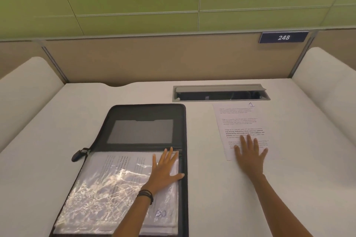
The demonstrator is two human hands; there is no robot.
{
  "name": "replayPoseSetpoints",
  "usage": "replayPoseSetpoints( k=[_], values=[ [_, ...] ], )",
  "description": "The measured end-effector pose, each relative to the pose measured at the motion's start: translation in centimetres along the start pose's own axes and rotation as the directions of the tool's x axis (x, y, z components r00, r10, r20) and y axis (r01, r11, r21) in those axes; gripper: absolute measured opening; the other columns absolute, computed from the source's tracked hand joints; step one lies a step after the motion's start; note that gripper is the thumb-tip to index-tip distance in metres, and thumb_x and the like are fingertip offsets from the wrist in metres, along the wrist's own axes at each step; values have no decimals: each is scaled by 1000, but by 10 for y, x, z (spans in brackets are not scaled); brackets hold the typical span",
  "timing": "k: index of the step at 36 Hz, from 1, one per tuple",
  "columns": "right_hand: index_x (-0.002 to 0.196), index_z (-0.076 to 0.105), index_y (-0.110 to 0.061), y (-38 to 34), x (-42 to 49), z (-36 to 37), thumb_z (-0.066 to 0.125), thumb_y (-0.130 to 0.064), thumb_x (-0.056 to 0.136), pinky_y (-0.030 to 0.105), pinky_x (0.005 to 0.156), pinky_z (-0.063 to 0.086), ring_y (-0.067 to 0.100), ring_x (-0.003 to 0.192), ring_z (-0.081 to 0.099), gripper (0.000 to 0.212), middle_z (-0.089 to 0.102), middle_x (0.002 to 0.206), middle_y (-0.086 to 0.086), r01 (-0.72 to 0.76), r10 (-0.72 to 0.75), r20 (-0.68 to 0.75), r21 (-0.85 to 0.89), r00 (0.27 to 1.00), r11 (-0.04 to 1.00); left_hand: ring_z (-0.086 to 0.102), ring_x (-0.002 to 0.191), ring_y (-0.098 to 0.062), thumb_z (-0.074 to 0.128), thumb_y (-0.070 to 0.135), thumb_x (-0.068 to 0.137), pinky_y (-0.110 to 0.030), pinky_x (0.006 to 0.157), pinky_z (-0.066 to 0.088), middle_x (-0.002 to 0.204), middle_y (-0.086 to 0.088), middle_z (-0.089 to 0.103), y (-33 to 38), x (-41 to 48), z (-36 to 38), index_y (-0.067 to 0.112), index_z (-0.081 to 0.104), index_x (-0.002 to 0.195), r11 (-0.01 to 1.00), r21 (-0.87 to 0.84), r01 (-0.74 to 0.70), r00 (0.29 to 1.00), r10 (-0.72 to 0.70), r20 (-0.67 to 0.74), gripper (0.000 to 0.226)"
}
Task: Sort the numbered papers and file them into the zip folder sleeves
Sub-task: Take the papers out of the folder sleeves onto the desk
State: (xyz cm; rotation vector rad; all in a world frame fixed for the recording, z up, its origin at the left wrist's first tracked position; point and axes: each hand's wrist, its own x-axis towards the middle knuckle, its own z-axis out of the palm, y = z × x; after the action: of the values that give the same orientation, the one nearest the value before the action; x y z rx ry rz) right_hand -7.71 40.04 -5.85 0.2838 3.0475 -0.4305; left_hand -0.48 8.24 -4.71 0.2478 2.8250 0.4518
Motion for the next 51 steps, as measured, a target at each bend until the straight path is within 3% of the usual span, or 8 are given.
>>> replayPoseSetpoints(
  k=[6, 11, 23, 27, 32, 35, 39, 51],
  values=[
    [148, 24, -17, 1, 1, 0, 33, -37, 99, 57, 112, 6, 27, 144, 13, 53, 17, 156, 3, 4, -1, -78, 46, 997, 999, -31, 132, -12, -12, 97, 47, -45, 107, -24, 146, 9, -27, 0, 1, 0, 28, -11, 148, 1000, 12, -4, 1000, 4, -19, 122],
    [129, 50, -1, 2, -8, -1, 53, -4, 90, 50, 100, 39, 39, 125, 44, 40, 42, 143, 15, 174, -77, -349, 254, 934, 952, -27, 135, -9, 3, 89, 68, -47, 108, -24, 156, 6, -16, 3, -1, 5, 33, -4, 149, 1000, -7, 26, 999, -27, -45, 99],
    [124, 54, -6, -46, -70, 14, 46, 15, 83, 28, 103, 31, 23, 127, 40, 47, 48, 136, 10, 303, -134, -354, 480, 926, 823, -2, 147, -19, 45, 31, 98, -43, 116, -4, 159, 2, 5, -32, -28, -52, 27, 31, 143, 844, -530, 84, 959, -213, -188, 47],
    [123, 54, -12, -84, -86, 17, 49, 9, 87, 46, 103, 42, 28, 118, 52, 42, 54, 128, 10, 359, -273, -234, 651, 933, 668, -7, 145, -19, 58, 47, 87, -48, 115, -7, 158, 1, 0, -80, -54, -62, 22, 30, 145, 870, -463, 169, 945, -277, -175, 68],
    [127, 42, -39, -133, -104, 15, 54, -27, 93, 31, 110, 32, 8, 128, 40, 38, 41, 142, -9, 346, -563, 81, 714, 822, 608, -17, 144, -25, 75, 36, 77, -47, 114, -11, 157, -2, -15, -134, -98, -67, 17, 4, 150, 906, -307, 292, 952, -305, 5, 104],
    [125, 35, -48, -153, -112, 15, 54, -39, 91, 28, 110, 26, 1, 131, 30, 40, 30, 145, -18, 378, -648, 179, 686, 740, 621, -23, 142, -25, 68, 76, 54, -45, 113, -15, 155, -4, -23, -151, -118, -67, 12, -14, 148, 926, -205, 316, 947, -296, 125, 140],
    [134, 37, -35, -168, -118, 21, 48, -37, 95, 33, 112, 27, 10, 135, 32, 41, 34, 147, -9, 339, -631, 232, 681, 740, 649, -33, 136, -24, 29, 105, 25, -43, 110, -19, 151, -6, -32, -169, -133, -59, 10, -22, 145, 953, -145, 265, 957, -242, 159, 161],
    [118, 57, -11, -175, -111, 16, 50, -11, 95, 17, 93, 43, 15, 106, 55, 24, 53, 114, -3, 215, -382, 103, 681, 918, 700, -36, 132, -19, 25, 104, 35, -44, 110, -21, 145, 1, -34, -173, -129, -46, 16, -18, 145, 945, -249, 210, 975, -221, -15, 147]
  ],
)
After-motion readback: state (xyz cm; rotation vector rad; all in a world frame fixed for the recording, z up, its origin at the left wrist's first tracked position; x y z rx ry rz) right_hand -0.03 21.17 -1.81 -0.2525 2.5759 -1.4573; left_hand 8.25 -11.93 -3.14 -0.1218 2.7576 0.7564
